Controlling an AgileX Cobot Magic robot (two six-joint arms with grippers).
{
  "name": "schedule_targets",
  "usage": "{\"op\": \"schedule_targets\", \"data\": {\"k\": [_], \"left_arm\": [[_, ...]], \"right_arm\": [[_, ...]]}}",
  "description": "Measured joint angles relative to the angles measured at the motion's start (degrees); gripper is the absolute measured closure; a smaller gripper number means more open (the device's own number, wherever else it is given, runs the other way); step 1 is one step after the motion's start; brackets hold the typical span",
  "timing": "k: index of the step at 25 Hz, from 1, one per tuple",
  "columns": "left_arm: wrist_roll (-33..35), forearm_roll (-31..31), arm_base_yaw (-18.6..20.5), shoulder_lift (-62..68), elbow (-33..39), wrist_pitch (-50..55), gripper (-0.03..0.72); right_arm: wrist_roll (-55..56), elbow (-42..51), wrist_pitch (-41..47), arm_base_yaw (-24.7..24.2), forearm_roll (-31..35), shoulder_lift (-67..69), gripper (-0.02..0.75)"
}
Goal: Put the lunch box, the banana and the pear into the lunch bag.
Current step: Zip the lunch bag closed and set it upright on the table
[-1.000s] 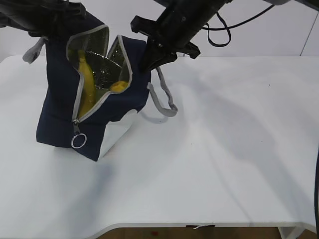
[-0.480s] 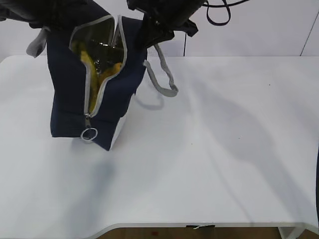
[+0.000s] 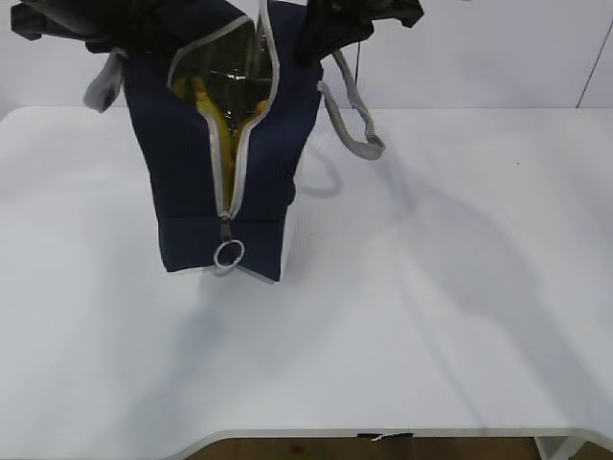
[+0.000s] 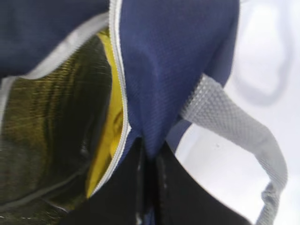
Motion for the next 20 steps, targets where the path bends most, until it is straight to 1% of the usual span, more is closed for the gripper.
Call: {"op": "schedule_targets", "data": {"k": [3, 10, 16, 20], "left_arm": [[0.0, -1.1, -1.78, 0.0, 0.0, -1.11, 0.691], [0.0, -4.03, -4.57, 0.13, 0.0, -2.36, 0.691], [0.0, -5.4, -8.99, 2.59, 0.0, -4.87, 0.691], [0.0, -7.8, -9.64, 4.22, 0.0, -6.14, 0.692]], "right_arm": [[-0.24, 4.71, 0.0, 0.0, -1.99, -2.92, 0.729], [-1.73, 15.82, 0.0, 0.0, -9.09, -10.65, 0.729], [-2.04, 19.8, 0.0, -0.46, -12.55, -13.56, 0.729], [-2.56, 23.08, 0.0, -2.56, -13.14, -14.99, 0.729]]}}
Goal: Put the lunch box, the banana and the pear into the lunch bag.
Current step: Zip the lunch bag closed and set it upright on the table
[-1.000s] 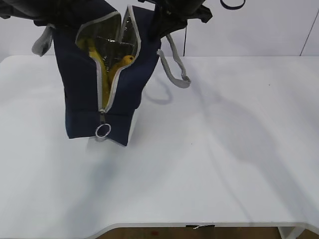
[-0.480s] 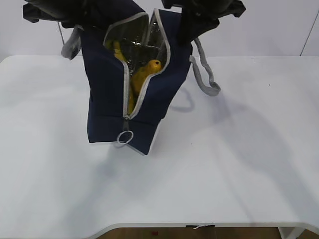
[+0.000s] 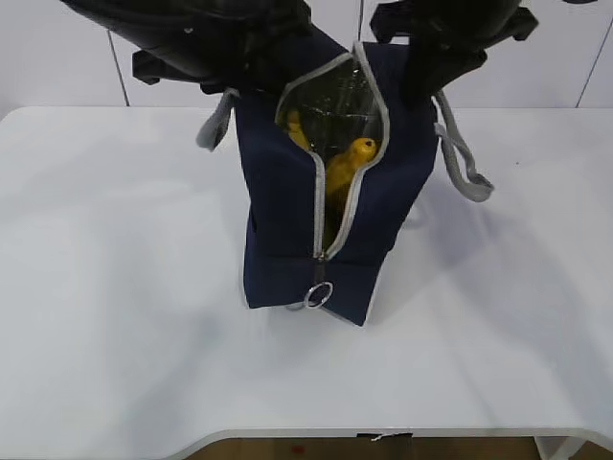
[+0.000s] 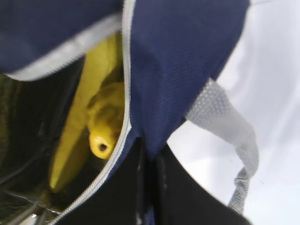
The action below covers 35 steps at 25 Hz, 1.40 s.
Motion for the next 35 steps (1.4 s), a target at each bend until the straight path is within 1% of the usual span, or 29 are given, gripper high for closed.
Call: {"op": "schedule_targets", "data": {"k": [5, 8, 22, 29, 35], "left_arm": [[0.0, -1.42, -1.48, 1.75, 0.0, -3.67, 0.692], [0.0, -2.38, -2.0, 2.66, 0.0, -5.51, 0.692], [0.0, -5.83, -2.09, 4.03, 0.0, -9.65, 0.692], [0.0, -9.15, -2.09, 5.87, 0.0, -11.22, 0.691], [0.0, -9.42, -2.09, 5.9, 0.0, -12.46, 0.689]], "right_arm": [[-1.75, 2.93, 0.0, -3.05, -0.33, -1.56, 0.729], [-2.86, 3.15, -0.1, -3.9, -0.46, -1.69, 0.729], [-4.81, 3.15, -0.1, -4.0, 3.71, -1.69, 0.729], [-4.84, 3.15, -0.1, -4.0, 4.26, -1.69, 0.729], [-4.84, 3.15, -0.1, -4.0, 5.4, -1.69, 0.716]]}}
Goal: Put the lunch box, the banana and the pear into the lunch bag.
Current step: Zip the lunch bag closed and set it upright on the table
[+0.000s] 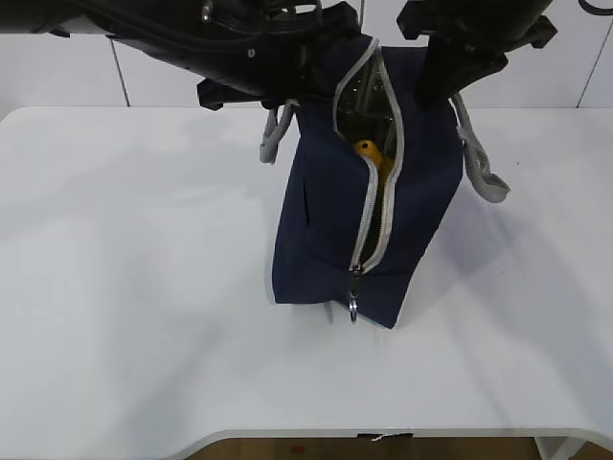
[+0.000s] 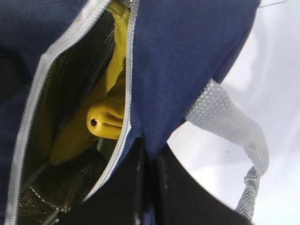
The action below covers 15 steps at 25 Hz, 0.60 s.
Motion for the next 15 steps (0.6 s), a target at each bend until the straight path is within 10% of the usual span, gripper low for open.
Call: {"op": "schedule_targets", "data": {"k": [10, 15], "left_arm": [[0.02, 0.83, 0.0, 0.12, 0.0, -0.44, 0.449], [0.02, 2.71, 0.0, 0.12, 0.0, -0.47, 0.284]], "right_arm": [[-0.1, 0.0, -0.64, 0.0, 1.0, 0.89, 0.351], [-0.1, -0.12, -0.78, 0.0, 1.25, 0.89, 0.3]]}}
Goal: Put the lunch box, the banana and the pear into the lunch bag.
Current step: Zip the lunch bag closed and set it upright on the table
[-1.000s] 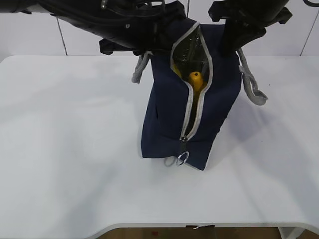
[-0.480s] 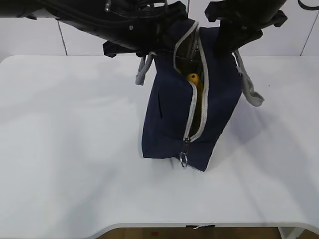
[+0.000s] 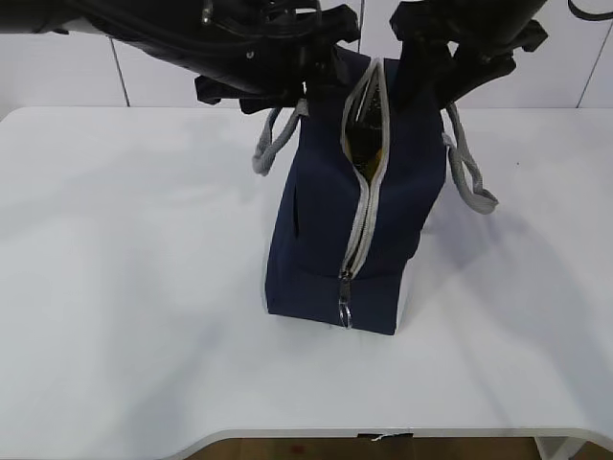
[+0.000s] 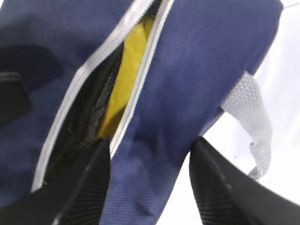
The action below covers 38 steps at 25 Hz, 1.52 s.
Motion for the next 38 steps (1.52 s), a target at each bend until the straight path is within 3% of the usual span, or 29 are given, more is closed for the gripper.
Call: {"op": "schedule_targets", "data": {"k": [12, 22, 30, 38], "left_arm": [[0.0, 8.38, 0.0, -5.81, -0.02, 2.7, 0.25], [1.01, 16.9, -0.02, -13.77, -0.02, 21.32, 0.252], [7.24, 16.51, -0.02, -18.77, -0.02, 33.62, 0.302], [16.8, 7.69, -0.02, -19.23, -0.02, 38.63, 0.334]], "right_arm": [[0.0, -3.97, -0.04, 0.0, -1.47, -2.53, 0.296], [0.25, -3.83, -0.04, 0.0, -1.64, -9.25, 0.296], [1.32, 6.81, -0.04, 0.0, -0.56, -20.03, 0.296], [1.32, 23.49, -0.04, 0.0, 2.01, -31.69, 0.296]]}}
